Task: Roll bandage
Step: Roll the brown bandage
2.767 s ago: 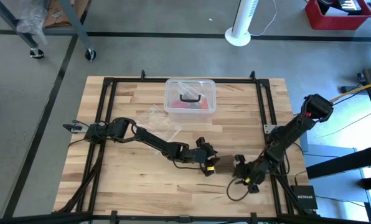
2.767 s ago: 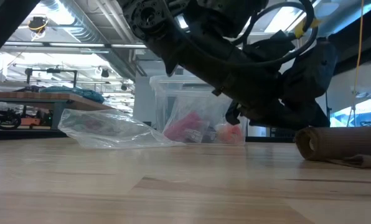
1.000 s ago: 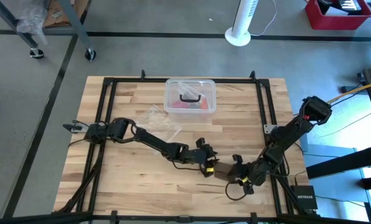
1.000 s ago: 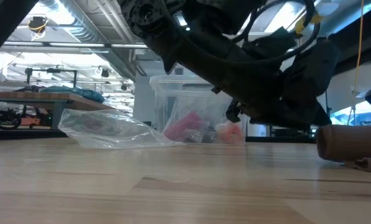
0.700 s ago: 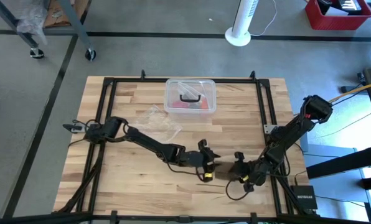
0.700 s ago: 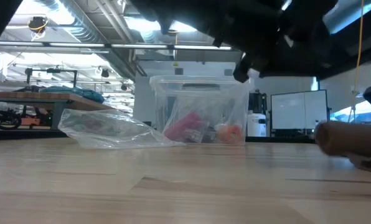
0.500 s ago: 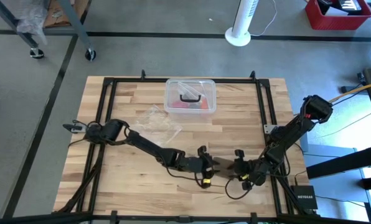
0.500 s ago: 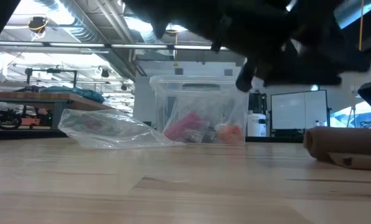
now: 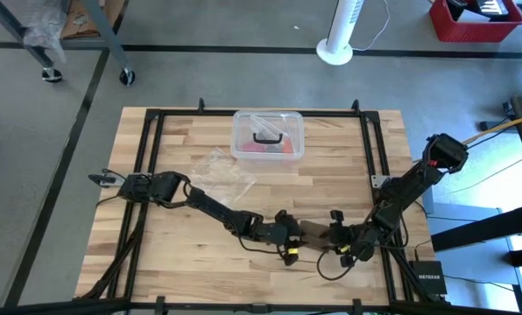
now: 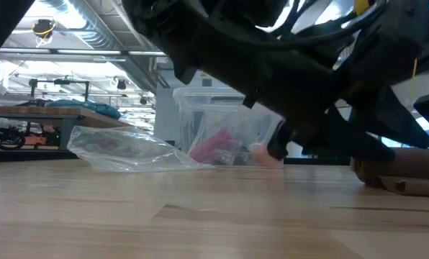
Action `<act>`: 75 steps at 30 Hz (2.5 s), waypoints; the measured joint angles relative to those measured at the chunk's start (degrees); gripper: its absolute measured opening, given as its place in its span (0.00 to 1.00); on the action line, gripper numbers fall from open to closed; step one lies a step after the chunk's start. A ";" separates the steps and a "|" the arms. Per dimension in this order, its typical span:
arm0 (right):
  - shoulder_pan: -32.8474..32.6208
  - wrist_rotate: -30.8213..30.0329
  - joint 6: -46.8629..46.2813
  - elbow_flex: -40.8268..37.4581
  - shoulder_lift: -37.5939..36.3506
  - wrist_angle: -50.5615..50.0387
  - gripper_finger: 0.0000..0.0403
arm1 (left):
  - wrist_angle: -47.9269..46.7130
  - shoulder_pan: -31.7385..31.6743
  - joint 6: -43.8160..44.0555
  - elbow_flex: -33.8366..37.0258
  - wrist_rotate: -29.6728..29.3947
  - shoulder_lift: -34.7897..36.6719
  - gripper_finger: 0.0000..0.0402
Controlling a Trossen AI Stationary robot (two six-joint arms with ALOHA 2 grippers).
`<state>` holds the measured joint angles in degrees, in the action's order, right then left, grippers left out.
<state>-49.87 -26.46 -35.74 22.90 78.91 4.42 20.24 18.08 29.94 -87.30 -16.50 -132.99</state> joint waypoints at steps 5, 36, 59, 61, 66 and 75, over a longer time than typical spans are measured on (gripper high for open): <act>0.00 -0.06 0.01 0.00 0.00 0.01 0.40 | -0.15 -0.48 2.43 -0.01 0.90 -1.79 0.36; 0.02 -2.56 -0.07 -0.07 0.04 0.08 0.40 | 1.40 0.19 -15.28 -0.01 -1.28 -3.06 0.02; 0.04 -3.96 -1.52 -0.04 0.04 -1.28 0.40 | -1.01 3.17 -17.82 -0.03 -4.51 1.03 0.10; 0.02 -3.96 -1.49 -0.04 0.04 -1.29 0.40 | -1.56 1.81 -14.80 -0.03 -2.09 0.65 0.17; 0.02 -3.98 -1.28 -0.04 0.04 -1.33 0.40 | -0.90 0.29 -13.53 -0.03 1.98 -0.28 0.32; 0.02 -4.52 -0.06 -0.04 0.04 -1.48 0.40 | 0.49 -0.95 -12.05 -0.05 1.31 -3.17 0.39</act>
<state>-49.84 -30.98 -35.80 22.85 78.96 2.94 20.74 17.14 17.89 -87.35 -15.19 -136.17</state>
